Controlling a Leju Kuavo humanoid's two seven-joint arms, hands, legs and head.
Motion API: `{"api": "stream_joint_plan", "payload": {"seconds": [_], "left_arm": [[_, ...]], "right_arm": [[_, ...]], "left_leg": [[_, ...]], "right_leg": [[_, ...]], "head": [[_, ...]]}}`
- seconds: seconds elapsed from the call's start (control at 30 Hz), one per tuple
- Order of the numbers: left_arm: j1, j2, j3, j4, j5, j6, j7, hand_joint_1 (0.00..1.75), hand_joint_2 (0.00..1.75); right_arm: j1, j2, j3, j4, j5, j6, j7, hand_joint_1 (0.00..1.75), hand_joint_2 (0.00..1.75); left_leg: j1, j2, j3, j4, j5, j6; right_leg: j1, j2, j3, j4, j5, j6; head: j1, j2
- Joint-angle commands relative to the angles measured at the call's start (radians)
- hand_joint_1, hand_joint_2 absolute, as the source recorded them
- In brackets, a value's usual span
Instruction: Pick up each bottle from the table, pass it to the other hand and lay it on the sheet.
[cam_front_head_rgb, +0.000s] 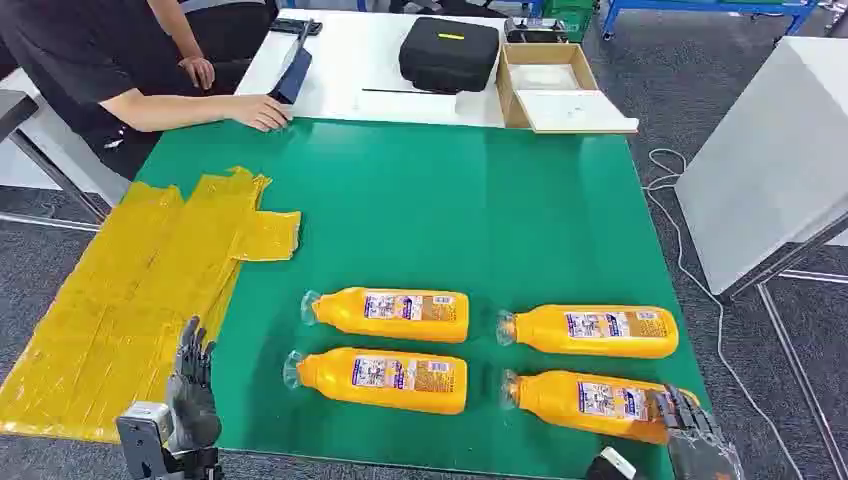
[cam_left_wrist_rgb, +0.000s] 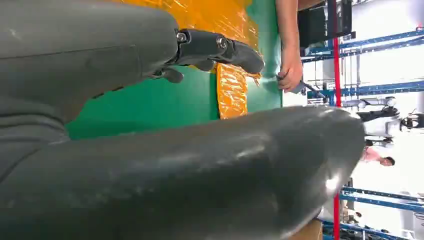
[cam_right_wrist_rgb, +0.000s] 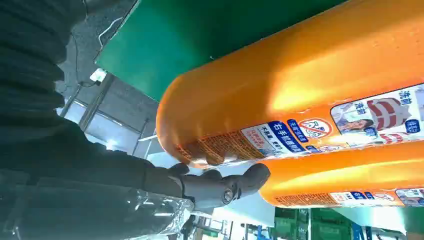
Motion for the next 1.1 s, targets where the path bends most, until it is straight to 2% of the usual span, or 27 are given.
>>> {"api": "stream_joint_plan", "payload": {"seconds": [0.03, 1.0, 1.03, 1.07, 1.1], "left_arm": [[-0.016, 0.029, -0.013, 0.047, 0.001, -0.001, 0.003, 0.0, 0.0], [-0.016, 0.029, -0.013, 0.047, 0.001, -0.001, 0.003, 0.0, 0.0], [-0.024, 0.022, -0.007, 0.048, 0.027, -0.013, 0.022, 0.0, 0.0], [-0.039, 0.025, -0.019, 0.051, 0.032, -0.013, 0.038, 0.0, 0.0], [-0.046, 0.028, -0.026, 0.056, 0.035, -0.007, 0.045, 0.0, 0.0]], "right_arm": [[0.005, -0.01, 0.02, 0.021, -0.001, 0.007, 0.002, 0.0, 1.75], [0.005, -0.01, 0.02, 0.021, -0.001, 0.007, 0.002, 0.0, 1.75], [-0.02, -0.066, 0.039, -0.022, 0.021, -0.119, 0.032, 0.0, 1.75], [-0.088, -0.193, 0.069, -0.092, -0.073, -0.027, 0.108, 0.0, 1.75], [-0.115, -0.235, 0.063, -0.133, -0.111, 0.046, 0.129, 0.0, 1.75]], "left_leg": [[0.001, 0.0, 0.002, 0.0, 0.0, -0.004], [0.002, 0.0, 0.003, 0.0, 0.0, -0.005], [0.002, 0.0, 0.002, 0.0, 0.0, -0.004], [0.002, 0.0, 0.003, 0.0, -0.001, -0.006], [0.0, 0.002, 0.0, 0.0, 0.0, -0.003]], "right_leg": [[0.001, -0.001, 0.002, -0.001, 0.0, -0.002], [0.002, -0.001, 0.003, -0.001, 0.0, -0.003], [0.001, -0.001, 0.002, -0.001, 0.0, -0.002], [0.002, -0.001, 0.004, -0.001, 0.0, -0.003], [0.0, 0.002, 0.0, 0.0, 0.001, -0.002]], "head": [[0.0, 0.0], [0.0, 0.0], [0.0, 0.0], [0.0, 0.0], [0.0, 0.0]]}}
